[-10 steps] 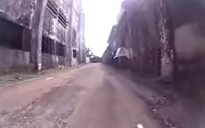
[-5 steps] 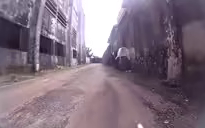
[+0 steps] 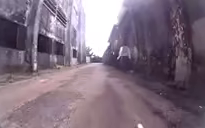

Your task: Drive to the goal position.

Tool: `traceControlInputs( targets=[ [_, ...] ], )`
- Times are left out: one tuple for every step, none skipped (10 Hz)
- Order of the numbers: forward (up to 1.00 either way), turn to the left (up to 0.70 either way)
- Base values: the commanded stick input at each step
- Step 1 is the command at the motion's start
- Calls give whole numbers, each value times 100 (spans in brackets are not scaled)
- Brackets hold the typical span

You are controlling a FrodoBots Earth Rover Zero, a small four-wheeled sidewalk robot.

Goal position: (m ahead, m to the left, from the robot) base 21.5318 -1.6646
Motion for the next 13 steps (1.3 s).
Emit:
traceControlInputs(
  targets=[
    [50,0],
    [50,0],
    [50,0],
    [50,0],
    [50,0],
    [50,0],
    [50,0],
    [50,0],
    [50,0],
    [50,0],
    [50,0],
    [50,0],
    [50,0]
  ],
)
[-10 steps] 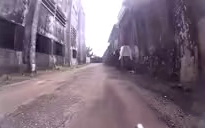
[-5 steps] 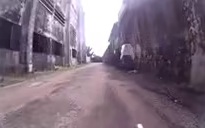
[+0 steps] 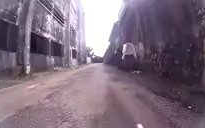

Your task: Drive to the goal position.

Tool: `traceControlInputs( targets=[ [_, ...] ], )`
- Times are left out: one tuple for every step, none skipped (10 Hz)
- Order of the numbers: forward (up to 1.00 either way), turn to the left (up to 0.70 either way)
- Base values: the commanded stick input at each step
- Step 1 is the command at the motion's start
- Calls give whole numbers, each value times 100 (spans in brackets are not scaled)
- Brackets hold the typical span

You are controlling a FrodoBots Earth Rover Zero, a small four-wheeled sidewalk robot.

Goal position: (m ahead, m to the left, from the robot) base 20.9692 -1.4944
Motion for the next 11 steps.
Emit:
traceControlInputs(
  targets=[
    [50,0],
    [50,0],
    [50,0],
    [50,0],
    [50,0],
    [50,0],
    [50,0],
    [50,0],
    [50,0],
    [50,0],
    [50,0]
  ],
)
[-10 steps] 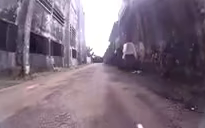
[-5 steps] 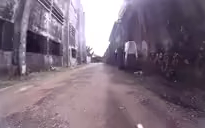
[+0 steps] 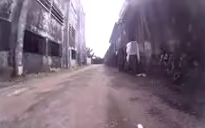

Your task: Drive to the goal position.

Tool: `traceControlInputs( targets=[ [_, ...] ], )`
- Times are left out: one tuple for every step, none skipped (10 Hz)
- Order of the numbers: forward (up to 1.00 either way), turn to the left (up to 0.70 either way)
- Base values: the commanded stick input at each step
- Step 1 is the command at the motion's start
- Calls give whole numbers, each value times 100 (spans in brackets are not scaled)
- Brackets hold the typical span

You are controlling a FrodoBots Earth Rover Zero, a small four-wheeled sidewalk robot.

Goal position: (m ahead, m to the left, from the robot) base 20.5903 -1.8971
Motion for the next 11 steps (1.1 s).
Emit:
traceControlInputs(
  targets=[
    [50,0],
    [50,0],
    [50,0],
    [50,0],
    [50,0],
    [50,0],
    [50,0],
    [50,0],
    [50,0],
    [50,0],
    [50,0]
  ],
)
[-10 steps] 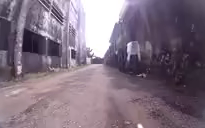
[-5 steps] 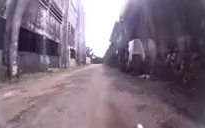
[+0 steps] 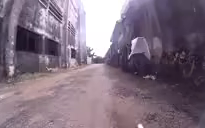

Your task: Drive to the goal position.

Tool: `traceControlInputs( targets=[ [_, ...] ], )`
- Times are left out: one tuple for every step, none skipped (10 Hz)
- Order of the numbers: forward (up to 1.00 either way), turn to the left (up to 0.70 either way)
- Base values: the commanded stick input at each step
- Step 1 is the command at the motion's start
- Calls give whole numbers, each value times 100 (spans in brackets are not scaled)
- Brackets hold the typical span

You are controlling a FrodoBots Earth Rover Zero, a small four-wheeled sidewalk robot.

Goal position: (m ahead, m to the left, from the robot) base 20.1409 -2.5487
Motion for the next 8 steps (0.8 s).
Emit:
traceControlInputs(
  targets=[
    [50,0],
    [50,0],
    [50,0],
    [50,0],
    [50,0],
    [50,0],
    [50,0],
    [50,0]
  ],
)
